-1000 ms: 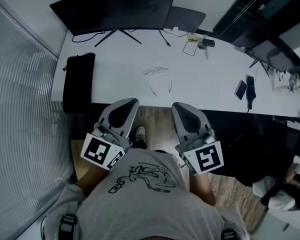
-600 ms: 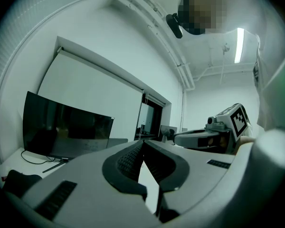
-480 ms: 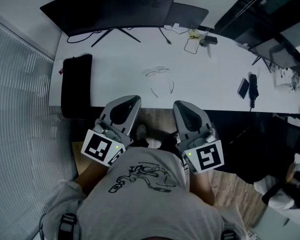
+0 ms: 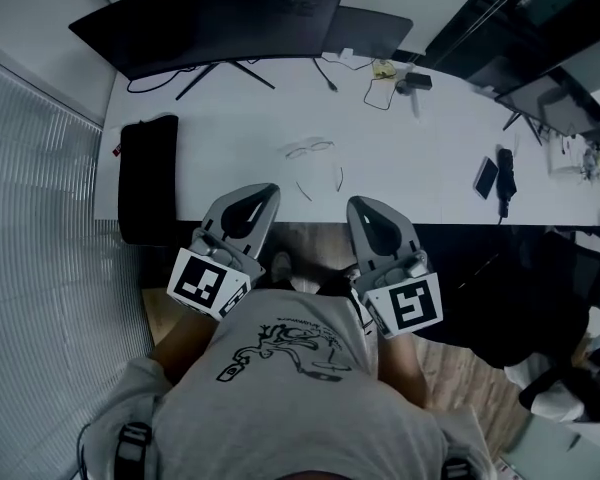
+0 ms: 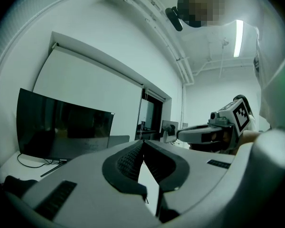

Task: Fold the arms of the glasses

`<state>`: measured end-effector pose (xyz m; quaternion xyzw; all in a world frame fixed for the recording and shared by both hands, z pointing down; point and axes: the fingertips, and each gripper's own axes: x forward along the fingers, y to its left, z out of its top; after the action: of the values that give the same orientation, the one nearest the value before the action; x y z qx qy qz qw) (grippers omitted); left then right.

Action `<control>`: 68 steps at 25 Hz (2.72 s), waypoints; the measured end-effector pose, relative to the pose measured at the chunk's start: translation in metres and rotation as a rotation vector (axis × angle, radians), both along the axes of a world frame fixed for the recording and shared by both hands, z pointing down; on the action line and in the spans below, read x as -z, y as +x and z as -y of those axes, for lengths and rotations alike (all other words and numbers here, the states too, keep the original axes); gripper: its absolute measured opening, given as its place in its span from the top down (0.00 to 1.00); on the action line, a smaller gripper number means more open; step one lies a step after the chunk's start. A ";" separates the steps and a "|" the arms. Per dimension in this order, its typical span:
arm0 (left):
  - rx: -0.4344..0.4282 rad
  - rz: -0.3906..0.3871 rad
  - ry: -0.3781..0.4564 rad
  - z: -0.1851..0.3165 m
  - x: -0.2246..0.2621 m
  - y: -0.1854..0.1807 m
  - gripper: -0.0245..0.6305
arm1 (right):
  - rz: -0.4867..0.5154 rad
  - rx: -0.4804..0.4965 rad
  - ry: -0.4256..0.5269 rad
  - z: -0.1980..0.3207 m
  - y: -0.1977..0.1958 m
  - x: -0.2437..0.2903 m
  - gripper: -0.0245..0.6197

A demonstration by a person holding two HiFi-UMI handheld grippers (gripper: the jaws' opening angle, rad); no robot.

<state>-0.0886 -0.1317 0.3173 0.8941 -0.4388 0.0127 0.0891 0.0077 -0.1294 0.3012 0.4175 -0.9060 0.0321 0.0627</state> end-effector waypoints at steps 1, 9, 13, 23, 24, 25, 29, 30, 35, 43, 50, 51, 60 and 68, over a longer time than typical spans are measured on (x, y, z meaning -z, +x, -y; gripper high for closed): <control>-0.001 0.005 -0.001 0.003 -0.002 0.001 0.93 | -0.002 -0.003 0.000 0.003 0.001 -0.003 0.95; -0.020 0.071 -0.029 0.021 -0.041 0.004 0.93 | -0.047 -0.033 -0.037 0.017 0.016 -0.043 0.95; -0.028 0.103 -0.048 0.028 -0.060 0.004 0.93 | -0.087 -0.042 -0.103 0.019 0.024 -0.070 0.93; -0.059 0.177 -0.125 0.050 -0.120 0.008 0.87 | -0.146 -0.060 -0.177 0.037 0.038 -0.131 0.91; -0.065 0.187 -0.133 0.053 -0.126 0.009 0.87 | -0.148 -0.061 -0.179 0.040 0.039 -0.137 0.91; -0.072 0.197 -0.140 0.056 -0.133 0.010 0.86 | -0.151 -0.063 -0.182 0.042 0.041 -0.143 0.91; -0.089 0.230 -0.162 0.070 -0.156 0.010 0.85 | -0.173 -0.081 -0.210 0.051 0.050 -0.170 0.91; -0.092 0.235 -0.170 0.075 -0.162 0.011 0.85 | -0.180 -0.087 -0.216 0.054 0.053 -0.176 0.91; -0.110 0.268 -0.216 0.092 -0.194 0.013 0.83 | -0.198 -0.112 -0.236 0.069 0.066 -0.203 0.90; -0.150 0.349 -0.286 0.119 -0.252 0.016 0.81 | -0.256 -0.117 -0.282 0.088 0.081 -0.250 0.90; -0.194 0.425 -0.348 0.137 -0.297 0.021 0.79 | -0.286 -0.104 -0.317 0.104 0.083 -0.284 0.90; -0.199 0.429 -0.357 0.139 -0.303 0.023 0.79 | -0.293 -0.100 -0.320 0.107 0.082 -0.288 0.90; -0.230 0.484 -0.434 0.155 -0.353 0.029 0.77 | -0.338 -0.090 -0.404 0.122 0.084 -0.346 0.90; -0.238 0.500 -0.483 0.166 -0.374 0.030 0.75 | -0.362 -0.098 -0.479 0.132 0.094 -0.383 0.89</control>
<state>-0.0585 -0.2973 0.6909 0.8613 -0.3244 0.3443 0.1855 0.1015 -0.2613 0.6838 0.4330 -0.8255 0.1730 0.3181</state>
